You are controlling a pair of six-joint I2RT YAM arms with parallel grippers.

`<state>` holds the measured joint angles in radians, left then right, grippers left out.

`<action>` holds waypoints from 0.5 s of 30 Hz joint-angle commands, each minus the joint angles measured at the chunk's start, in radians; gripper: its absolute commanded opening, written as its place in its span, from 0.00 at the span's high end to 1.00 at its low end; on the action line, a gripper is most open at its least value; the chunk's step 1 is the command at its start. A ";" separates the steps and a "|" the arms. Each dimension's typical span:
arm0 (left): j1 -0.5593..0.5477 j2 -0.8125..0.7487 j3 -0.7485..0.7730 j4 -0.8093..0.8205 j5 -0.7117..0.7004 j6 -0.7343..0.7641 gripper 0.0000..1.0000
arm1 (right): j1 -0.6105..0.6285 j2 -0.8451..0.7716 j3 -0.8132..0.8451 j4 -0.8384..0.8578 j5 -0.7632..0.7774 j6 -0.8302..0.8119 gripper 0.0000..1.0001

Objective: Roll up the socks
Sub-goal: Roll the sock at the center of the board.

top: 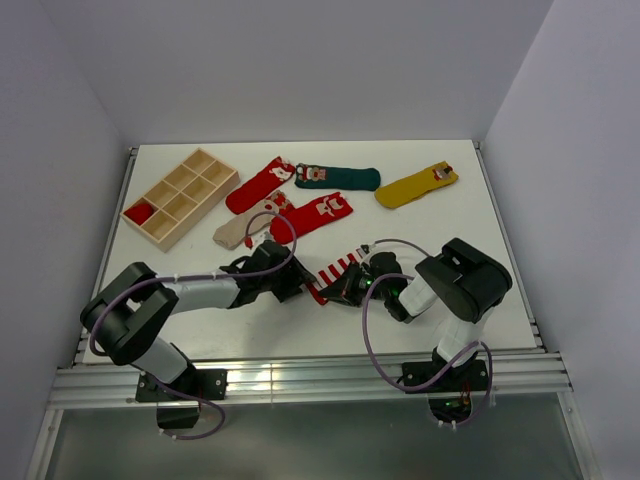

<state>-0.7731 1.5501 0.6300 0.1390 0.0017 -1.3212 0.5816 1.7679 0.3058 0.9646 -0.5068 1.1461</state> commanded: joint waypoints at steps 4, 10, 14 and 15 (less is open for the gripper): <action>-0.006 -0.005 -0.033 -0.026 -0.043 -0.012 0.41 | -0.014 0.041 -0.036 -0.067 0.042 -0.009 1.00; -0.006 0.039 -0.021 -0.003 -0.031 -0.007 0.48 | -0.019 0.059 -0.039 -0.050 0.034 0.001 1.00; -0.006 0.074 0.000 -0.006 -0.023 0.007 0.59 | -0.022 0.058 -0.039 -0.055 0.034 -0.002 1.00; -0.008 0.080 0.007 -0.009 -0.023 0.013 0.60 | -0.022 0.057 -0.036 -0.056 0.034 -0.009 1.00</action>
<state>-0.7738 1.5871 0.6239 0.1806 -0.0032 -1.3285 0.5720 1.7908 0.2989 1.0012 -0.5209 1.1667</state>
